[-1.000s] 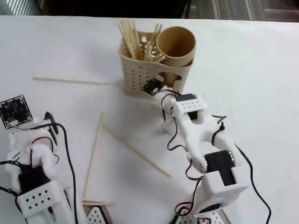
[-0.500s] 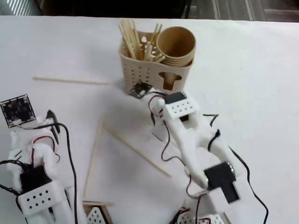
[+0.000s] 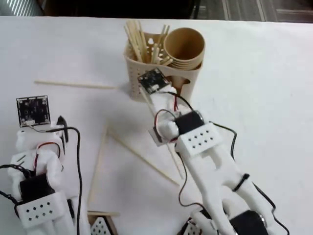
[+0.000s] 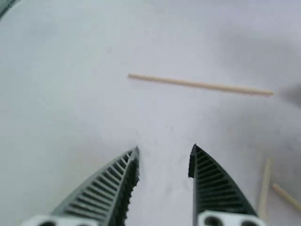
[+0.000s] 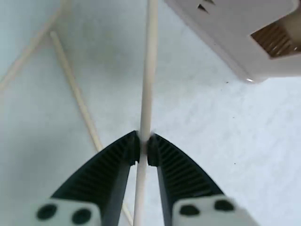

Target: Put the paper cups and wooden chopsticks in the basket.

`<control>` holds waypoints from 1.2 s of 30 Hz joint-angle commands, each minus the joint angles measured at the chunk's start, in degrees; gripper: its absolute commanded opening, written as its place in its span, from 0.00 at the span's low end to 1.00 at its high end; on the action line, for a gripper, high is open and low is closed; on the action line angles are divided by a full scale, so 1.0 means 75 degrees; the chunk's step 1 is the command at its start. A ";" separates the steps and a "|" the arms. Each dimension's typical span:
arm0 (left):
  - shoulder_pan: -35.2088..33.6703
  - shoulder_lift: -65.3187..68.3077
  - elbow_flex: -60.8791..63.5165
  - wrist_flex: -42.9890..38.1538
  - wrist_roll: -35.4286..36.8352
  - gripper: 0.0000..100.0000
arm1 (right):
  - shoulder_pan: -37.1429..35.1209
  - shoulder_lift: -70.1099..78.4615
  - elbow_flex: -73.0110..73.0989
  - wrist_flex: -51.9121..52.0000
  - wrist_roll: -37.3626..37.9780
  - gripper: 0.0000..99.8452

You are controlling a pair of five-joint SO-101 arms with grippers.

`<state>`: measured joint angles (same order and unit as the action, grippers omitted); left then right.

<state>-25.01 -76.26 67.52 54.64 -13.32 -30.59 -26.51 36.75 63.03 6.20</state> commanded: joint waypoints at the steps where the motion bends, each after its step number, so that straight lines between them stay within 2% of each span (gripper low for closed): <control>1: 0.0522 -0.0064 -0.0762 0.0563 -0.0293 0.18 | -0.0064 -0.1002 0.0727 -0.0862 -0.0316 0.02; 10: 0.2034 0.0100 -0.1254 0.1559 -0.0774 0.18 | 0.0018 -0.3804 0.2884 -0.2280 -0.0809 0.02; 16: 0.2491 0.2350 -0.2309 0.2368 -0.1266 0.18 | 0.0123 -0.4964 0.3997 -0.3264 -0.0949 0.02; 21: 0.2667 0.4823 -0.2755 0.2086 -0.1817 0.18 | 0.0815 -0.5093 0.4325 -0.3886 -0.0949 0.02; 29: 0.2995 0.8246 -0.2872 0.0633 -0.1805 0.18 | 0.0908 -0.5093 0.4431 -0.4015 -0.0949 0.02; 33: 0.3147 0.9536 -0.3411 0.0633 -0.1805 0.18 | 0.0908 -0.5093 0.4442 -0.4015 -0.0949 0.02; 36: 0.3194 1.0145 -0.4009 0.0985 -0.1793 0.13 | 0.0908 -0.5093 0.4442 -0.4015 -0.0949 0.02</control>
<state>-1.89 -3.03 42.64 60.79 -26.51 -24.70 -63.60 70.51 34.02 -0.66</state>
